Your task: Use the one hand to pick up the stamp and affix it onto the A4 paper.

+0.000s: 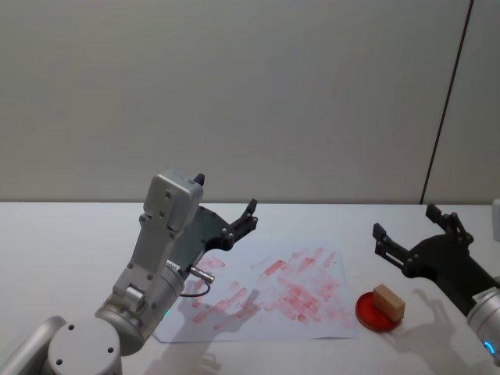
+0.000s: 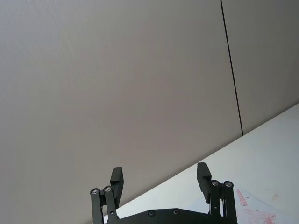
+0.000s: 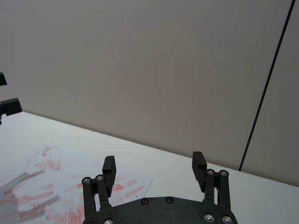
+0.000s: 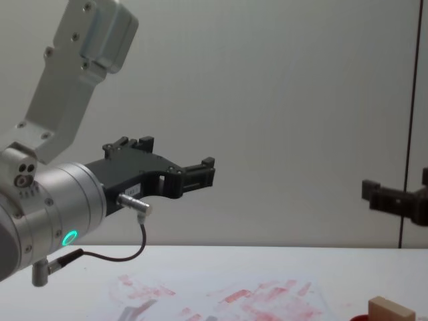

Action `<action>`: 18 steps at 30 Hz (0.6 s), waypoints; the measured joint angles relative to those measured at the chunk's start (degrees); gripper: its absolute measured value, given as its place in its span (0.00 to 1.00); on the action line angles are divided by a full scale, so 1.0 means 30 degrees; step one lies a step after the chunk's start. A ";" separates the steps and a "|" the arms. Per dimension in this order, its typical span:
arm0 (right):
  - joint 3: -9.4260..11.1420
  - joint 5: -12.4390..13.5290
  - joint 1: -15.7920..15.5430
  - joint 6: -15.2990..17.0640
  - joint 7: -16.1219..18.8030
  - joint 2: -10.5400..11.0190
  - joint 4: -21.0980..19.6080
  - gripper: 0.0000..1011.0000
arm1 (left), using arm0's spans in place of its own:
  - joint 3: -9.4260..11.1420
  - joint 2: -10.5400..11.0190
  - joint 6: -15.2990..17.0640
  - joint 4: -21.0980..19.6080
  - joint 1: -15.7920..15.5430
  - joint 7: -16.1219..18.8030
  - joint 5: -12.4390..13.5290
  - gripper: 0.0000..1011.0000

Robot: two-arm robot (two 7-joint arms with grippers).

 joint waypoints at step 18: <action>0.0066 -0.0607 0.0183 0.1165 0.1752 0.0405 0.1380 0.99 | 0.0001 0.0000 0.0000 -0.0001 0.0000 0.0001 0.0000 0.99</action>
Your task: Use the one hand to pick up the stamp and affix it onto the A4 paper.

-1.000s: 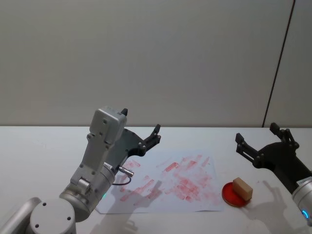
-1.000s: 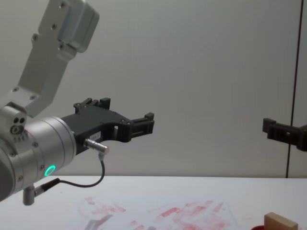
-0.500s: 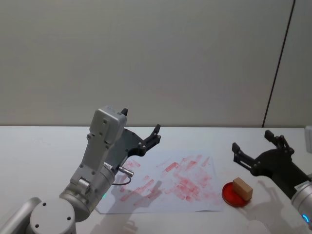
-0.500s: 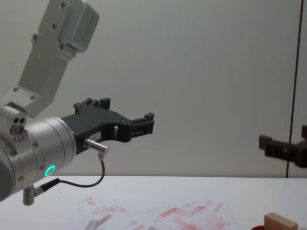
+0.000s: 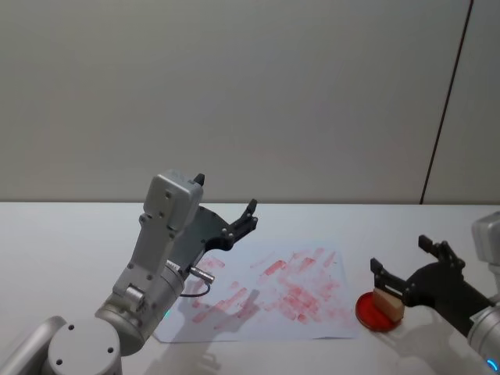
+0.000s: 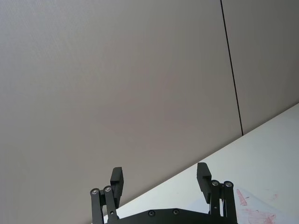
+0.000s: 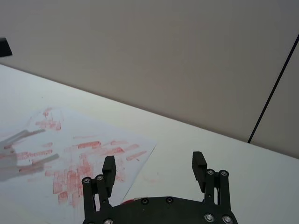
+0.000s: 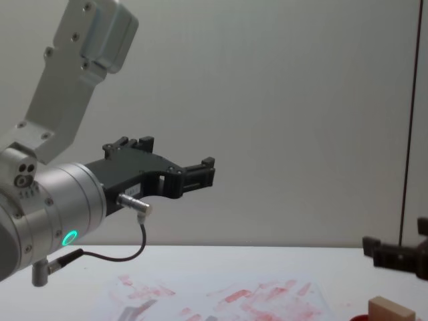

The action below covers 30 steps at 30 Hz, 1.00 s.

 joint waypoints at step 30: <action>-0.0434 -0.1334 0.0201 0.1024 0.1049 -0.0151 0.1916 0.91 | -0.0001 0.0000 0.0000 0.0000 0.0000 -0.0001 0.0001 0.99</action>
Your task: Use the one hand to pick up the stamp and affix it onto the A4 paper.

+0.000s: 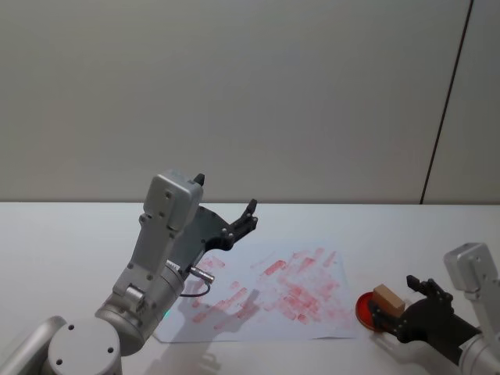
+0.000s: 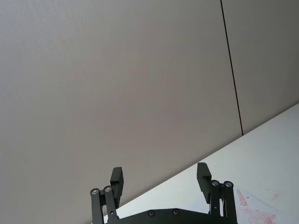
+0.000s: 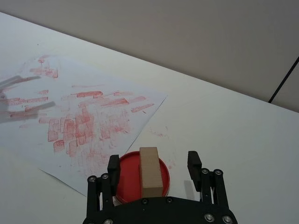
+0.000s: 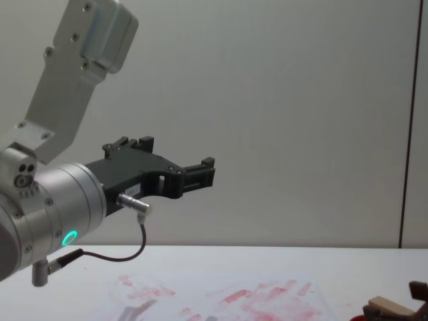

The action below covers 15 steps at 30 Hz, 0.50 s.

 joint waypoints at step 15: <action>-0.0143 -0.0301 0.0229 0.0109 0.0062 -0.0225 0.0611 0.49 | 0.0001 0.0000 0.0000 0.0000 0.0000 0.0000 -0.0001 0.99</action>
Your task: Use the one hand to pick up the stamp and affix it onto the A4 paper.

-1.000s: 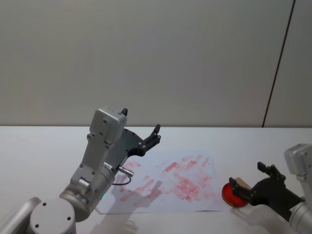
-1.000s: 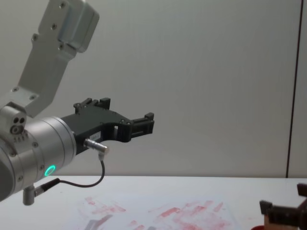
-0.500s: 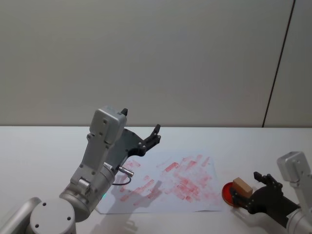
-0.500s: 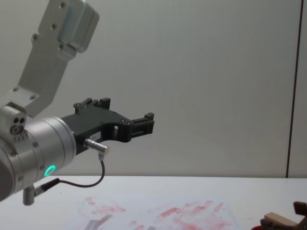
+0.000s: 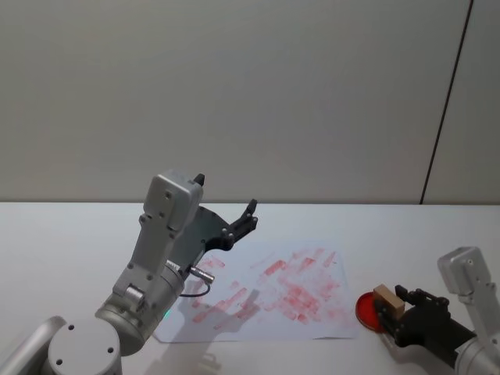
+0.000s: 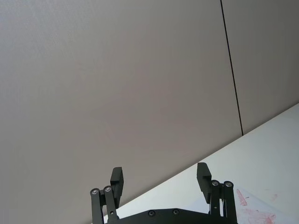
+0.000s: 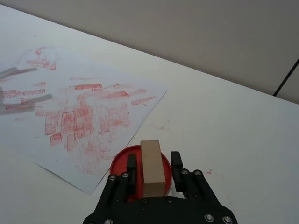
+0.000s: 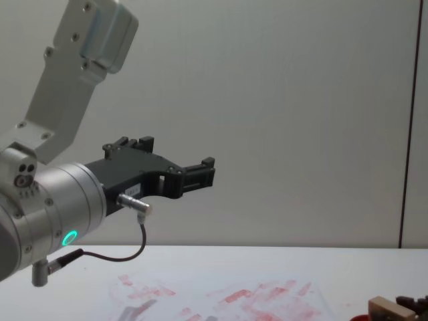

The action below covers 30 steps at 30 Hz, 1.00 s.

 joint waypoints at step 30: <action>-0.0406 -0.0276 0.0525 -0.1034 0.0104 -0.0708 -0.0676 0.21 | 0.0000 0.0000 -0.0001 0.0000 0.0000 -0.0001 0.0000 0.99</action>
